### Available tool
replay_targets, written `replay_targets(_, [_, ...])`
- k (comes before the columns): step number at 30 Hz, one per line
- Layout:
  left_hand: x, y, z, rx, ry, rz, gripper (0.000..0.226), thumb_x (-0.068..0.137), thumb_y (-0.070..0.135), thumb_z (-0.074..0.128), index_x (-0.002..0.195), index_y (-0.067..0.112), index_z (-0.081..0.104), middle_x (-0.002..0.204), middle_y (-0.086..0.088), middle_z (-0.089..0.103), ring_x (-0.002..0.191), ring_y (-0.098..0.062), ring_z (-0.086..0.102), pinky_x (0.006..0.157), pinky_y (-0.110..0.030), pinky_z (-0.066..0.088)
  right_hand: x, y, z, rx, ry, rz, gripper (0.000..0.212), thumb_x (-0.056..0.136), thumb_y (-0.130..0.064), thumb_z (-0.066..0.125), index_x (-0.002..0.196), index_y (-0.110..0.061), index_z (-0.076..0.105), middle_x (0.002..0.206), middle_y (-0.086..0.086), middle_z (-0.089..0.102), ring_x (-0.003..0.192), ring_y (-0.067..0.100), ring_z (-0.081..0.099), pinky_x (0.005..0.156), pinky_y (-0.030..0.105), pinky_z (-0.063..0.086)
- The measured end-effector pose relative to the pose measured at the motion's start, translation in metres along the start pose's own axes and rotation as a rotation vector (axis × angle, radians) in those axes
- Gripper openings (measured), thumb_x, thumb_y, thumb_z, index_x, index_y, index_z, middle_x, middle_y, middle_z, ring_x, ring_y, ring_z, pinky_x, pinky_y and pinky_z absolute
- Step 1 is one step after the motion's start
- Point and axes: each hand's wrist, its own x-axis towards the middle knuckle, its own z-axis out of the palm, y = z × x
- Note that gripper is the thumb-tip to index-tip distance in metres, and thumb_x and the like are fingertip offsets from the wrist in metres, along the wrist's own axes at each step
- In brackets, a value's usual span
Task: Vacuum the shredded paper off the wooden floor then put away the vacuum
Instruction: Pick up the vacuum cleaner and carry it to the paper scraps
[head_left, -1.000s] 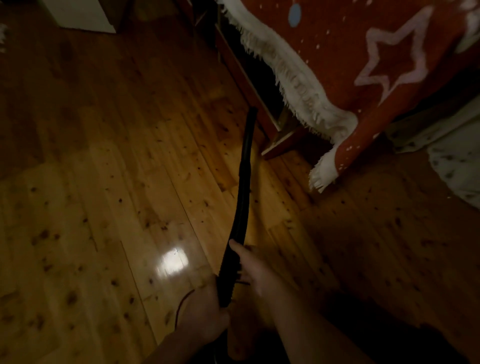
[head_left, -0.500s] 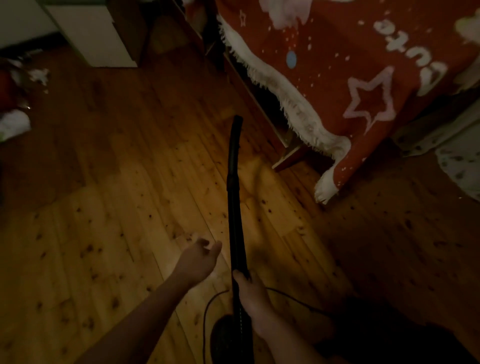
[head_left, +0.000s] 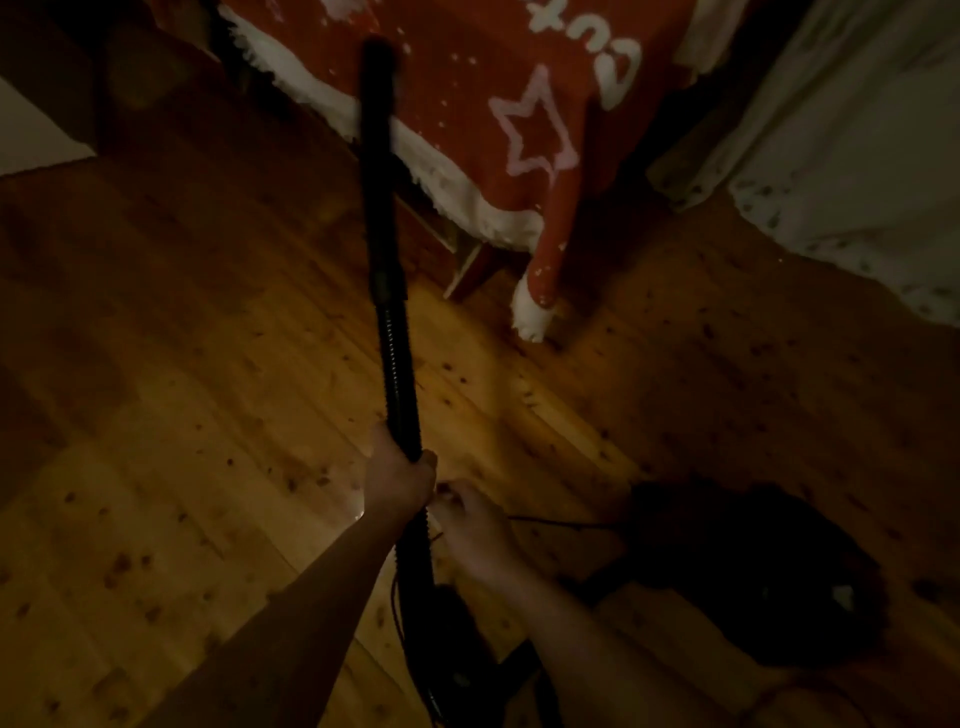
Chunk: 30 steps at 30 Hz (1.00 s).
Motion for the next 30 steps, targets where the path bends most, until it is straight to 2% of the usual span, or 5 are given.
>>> replay_targets(10, [-0.057, 0.088, 0.082, 0.009, -0.204, 0.327, 0.024, 0.088, 0.048, 0.058, 0.093, 0.026, 0.053, 0.073, 0.0, 0.067, 0.062, -0.02, 0.067, 0.06, -0.046, 0.058, -0.014, 0.011, -0.126, 0.225, 0.451, -0.141, 0.042, 0.1, -0.044, 0.044, 0.132, -0.017, 0.051, 0.117, -0.004, 0.061, 0.098, 0.008, 0.058, 0.066, 0.01, 0.04])
replay_targets(20, [-0.114, 0.131, 0.219, 0.264, -0.524, 0.436, 0.056, 0.074, 0.068, 0.063, 0.094, 0.016, 0.054, 0.075, -0.007, 0.066, 0.065, -0.027, 0.066, 0.058, -0.046, 0.057, -0.105, 0.164, -0.256, 0.283, 0.651, 0.075, 0.049, 0.101, -0.043, 0.044, 0.139, -0.012, 0.047, 0.13, 0.004, 0.056, 0.124, 0.022, 0.051, 0.094, 0.025, 0.037])
replay_targets(24, [-0.142, 0.138, 0.266, 0.28, -0.569, 0.344, 0.057, 0.076, 0.065, 0.065, 0.098, 0.014, 0.052, 0.077, -0.009, 0.065, 0.061, -0.027, 0.07, 0.055, -0.05, 0.059, -0.138, 0.222, -0.289, 0.306, 0.691, 0.147, 0.049, 0.098, -0.055, 0.039, 0.109, -0.013, 0.06, 0.085, 0.014, 0.058, 0.078, 0.016, 0.064, 0.067, 0.034, 0.047])
replay_targets(26, [-0.153, 0.149, 0.292, 0.249, -0.598, 0.257, 0.053, 0.079, 0.056, 0.069, 0.097, 0.01, 0.053, 0.072, -0.009, 0.063, 0.055, -0.029, 0.067, 0.056, -0.049, 0.059, -0.15, 0.26, -0.304, 0.331, 0.761, 0.157, 0.044, 0.095, -0.058, 0.039, 0.071, -0.023, 0.049, 0.054, -0.002, 0.038, 0.042, 0.007, 0.041, 0.048, 0.028, 0.033])
replay_targets(30, [-0.155, 0.166, 0.329, 0.277, -0.597, 0.188, 0.039, 0.082, 0.042, 0.073, 0.096, 0.008, 0.06, 0.061, -0.009, 0.057, 0.048, -0.027, 0.058, 0.059, -0.043, 0.055, -0.156, 0.33, -0.323, 0.398, 0.797, 0.221, 0.048, 0.1, -0.032, 0.05, 0.057, -0.02, 0.033, 0.047, -0.008, 0.023, 0.036, 0.007, 0.018, 0.047, 0.027, 0.021])
